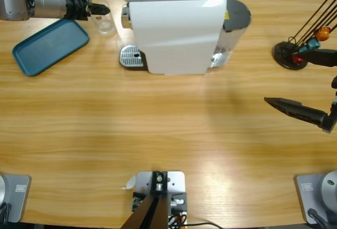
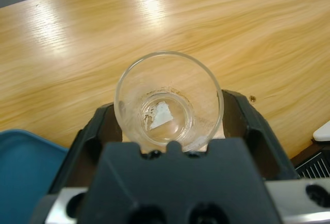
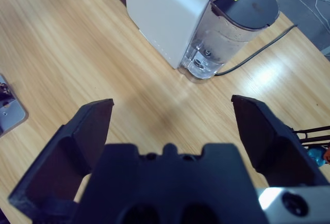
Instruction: Pour coffee
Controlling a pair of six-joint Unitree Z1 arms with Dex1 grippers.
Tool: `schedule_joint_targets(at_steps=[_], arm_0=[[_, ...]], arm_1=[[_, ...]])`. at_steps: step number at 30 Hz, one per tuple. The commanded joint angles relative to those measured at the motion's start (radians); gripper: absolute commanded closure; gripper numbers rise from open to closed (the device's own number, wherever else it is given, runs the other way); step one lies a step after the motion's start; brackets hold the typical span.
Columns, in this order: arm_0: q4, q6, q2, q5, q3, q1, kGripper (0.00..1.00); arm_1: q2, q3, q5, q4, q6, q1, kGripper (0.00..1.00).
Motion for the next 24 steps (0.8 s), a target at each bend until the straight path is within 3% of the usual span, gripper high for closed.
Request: schedule_joint_targets(at_steps=[1,15,24], arm_0=[[0.045,0.022,0.055,0.018,0.010,-0.007,0.515],[0.199,0.135,-0.252,0.063,0.044,-0.064,0.515],[0.163,0.107,-0.317,0.050,0.207,-0.174,0.515]], arm_1=[[0.007,0.031,-0.012,-0.011,-0.008,-0.010,0.000],[0.005,0.032,-0.020,-0.012,-0.008,-0.010,0.000],[-0.019,0.035,-0.026,-0.006,-0.008,-0.010,0.000]])
